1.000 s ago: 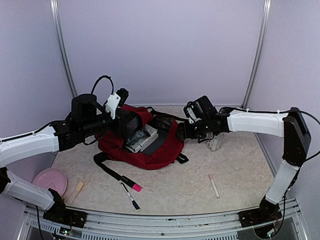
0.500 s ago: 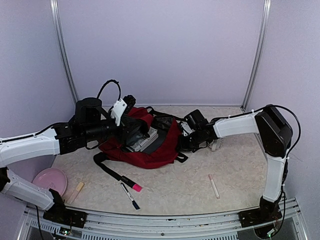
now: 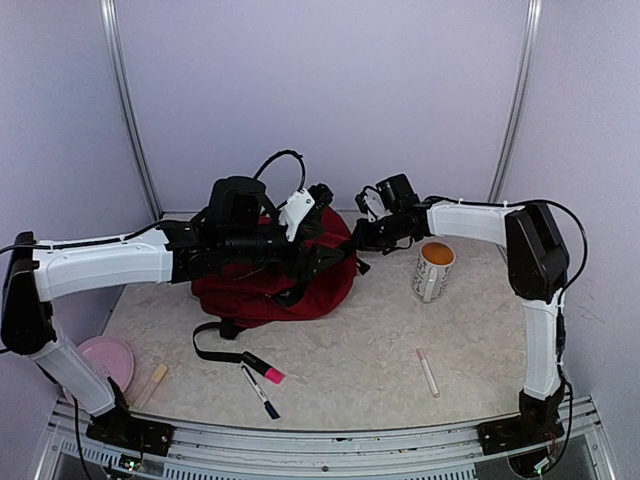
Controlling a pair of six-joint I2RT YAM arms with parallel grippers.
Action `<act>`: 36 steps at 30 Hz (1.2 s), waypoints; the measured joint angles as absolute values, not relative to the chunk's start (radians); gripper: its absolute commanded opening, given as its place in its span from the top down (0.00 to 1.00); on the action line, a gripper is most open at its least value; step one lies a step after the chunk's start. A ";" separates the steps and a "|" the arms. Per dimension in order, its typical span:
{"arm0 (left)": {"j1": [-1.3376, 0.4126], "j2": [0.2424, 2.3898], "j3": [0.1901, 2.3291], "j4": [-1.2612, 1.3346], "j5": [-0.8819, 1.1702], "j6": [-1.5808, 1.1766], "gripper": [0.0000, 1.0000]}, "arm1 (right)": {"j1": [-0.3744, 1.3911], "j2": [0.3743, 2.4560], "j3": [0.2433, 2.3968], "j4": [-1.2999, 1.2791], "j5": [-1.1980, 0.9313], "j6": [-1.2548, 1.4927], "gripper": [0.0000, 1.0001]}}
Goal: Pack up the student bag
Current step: Adjust the student bag at the center of the board, then put down the student bag at the center of the board, then hold the largest pocket of the student bag.
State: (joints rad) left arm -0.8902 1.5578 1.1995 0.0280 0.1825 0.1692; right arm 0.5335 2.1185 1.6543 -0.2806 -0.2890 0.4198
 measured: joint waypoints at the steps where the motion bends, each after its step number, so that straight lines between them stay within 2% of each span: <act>1: -0.891 1.561 1.220 0.008 0.189 0.178 0.09 | 0.529 2.125 1.673 -0.297 -0.287 0.408 0.73; 3: -0.892 1.550 1.236 -0.023 0.191 0.199 0.02 | 0.512 2.126 1.691 -0.319 -0.280 0.396 0.65; 5: -0.884 1.515 1.237 -0.087 0.179 0.206 0.02 | 0.486 2.112 1.694 -0.336 -0.261 0.382 0.58; 10: -0.735 1.406 1.227 -0.250 0.147 0.132 0.19 | 0.441 1.995 1.645 -0.376 -0.173 0.364 0.56; 13: -0.612 1.350 1.178 -0.328 0.123 0.108 0.19 | 0.461 1.865 1.558 -0.378 -0.141 0.360 0.54; 17: -0.596 1.338 1.099 -0.413 0.135 0.138 0.13 | 0.550 1.740 1.468 -0.368 -0.124 0.362 0.54; 21: -0.599 1.327 0.931 -0.389 0.118 0.292 0.07 | 0.655 1.667 1.373 -0.329 -0.158 0.389 0.55; 26: -0.571 1.324 0.788 -0.269 -0.012 0.508 0.01 | 0.707 1.640 1.292 -0.298 -0.211 0.448 0.55; 33: -0.548 1.423 0.789 -0.134 -0.095 0.709 0.02 | 0.779 1.640 1.276 -0.279 -0.241 0.473 0.55; 36: -0.528 1.511 0.794 -0.123 -0.108 0.745 0.12 | 0.822 1.637 1.271 -0.268 -0.253 0.477 0.56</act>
State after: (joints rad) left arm -0.5278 1.5108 0.7944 -0.1230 -0.1078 0.7452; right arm 0.8215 1.6375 1.2709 -0.2684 -0.2531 0.4767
